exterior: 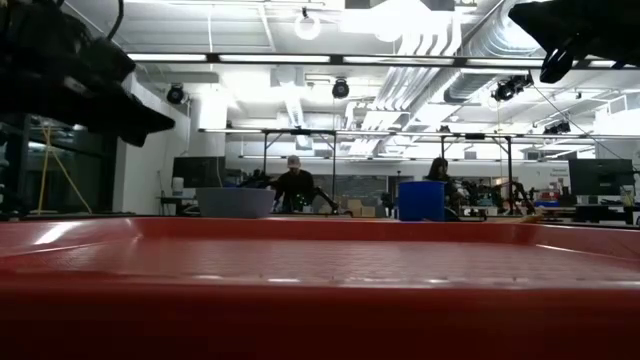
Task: Set up tray
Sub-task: Put the blue mug on the top right of the red tray
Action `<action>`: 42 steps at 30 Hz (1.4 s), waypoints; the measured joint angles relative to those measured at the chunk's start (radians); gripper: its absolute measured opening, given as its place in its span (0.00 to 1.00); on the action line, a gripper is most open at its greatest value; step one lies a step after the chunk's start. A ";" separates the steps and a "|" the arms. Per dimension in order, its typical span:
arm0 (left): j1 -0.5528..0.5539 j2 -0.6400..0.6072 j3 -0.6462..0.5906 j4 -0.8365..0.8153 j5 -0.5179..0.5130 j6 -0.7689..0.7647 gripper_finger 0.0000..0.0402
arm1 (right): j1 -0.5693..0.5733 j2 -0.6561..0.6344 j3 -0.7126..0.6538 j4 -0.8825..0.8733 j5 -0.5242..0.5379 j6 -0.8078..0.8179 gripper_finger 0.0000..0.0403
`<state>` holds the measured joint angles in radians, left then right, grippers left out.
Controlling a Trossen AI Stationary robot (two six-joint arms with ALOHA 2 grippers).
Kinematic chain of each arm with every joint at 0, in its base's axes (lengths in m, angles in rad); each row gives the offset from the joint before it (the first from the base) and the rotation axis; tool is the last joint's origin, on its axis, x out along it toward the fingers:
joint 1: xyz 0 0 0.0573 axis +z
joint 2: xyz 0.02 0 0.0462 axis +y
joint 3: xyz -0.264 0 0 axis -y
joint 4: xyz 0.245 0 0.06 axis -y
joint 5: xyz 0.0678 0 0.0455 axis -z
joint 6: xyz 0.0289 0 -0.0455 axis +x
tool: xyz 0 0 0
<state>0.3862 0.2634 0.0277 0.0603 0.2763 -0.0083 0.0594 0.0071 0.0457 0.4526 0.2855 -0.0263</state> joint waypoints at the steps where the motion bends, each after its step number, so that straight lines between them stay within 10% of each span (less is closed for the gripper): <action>1: 0.000 0.001 0.000 -0.004 -0.032 -0.004 0.11 | 0.000 0.000 0.000 0.000 0.000 0.000 0.00; 17: 0.000 0.001 0.000 0.020 -0.125 -0.257 0.11 | 0.000 0.000 0.000 0.000 0.000 0.002 0.00; 42: 0.000 0.001 0.000 0.191 -0.128 -0.251 0.11 | 0.000 0.000 0.000 0.099 0.019 0.379 0.00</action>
<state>0.3859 0.2639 0.0280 0.2516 0.1479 -0.2596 0.0593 0.0074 0.0458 0.5515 0.3048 0.3531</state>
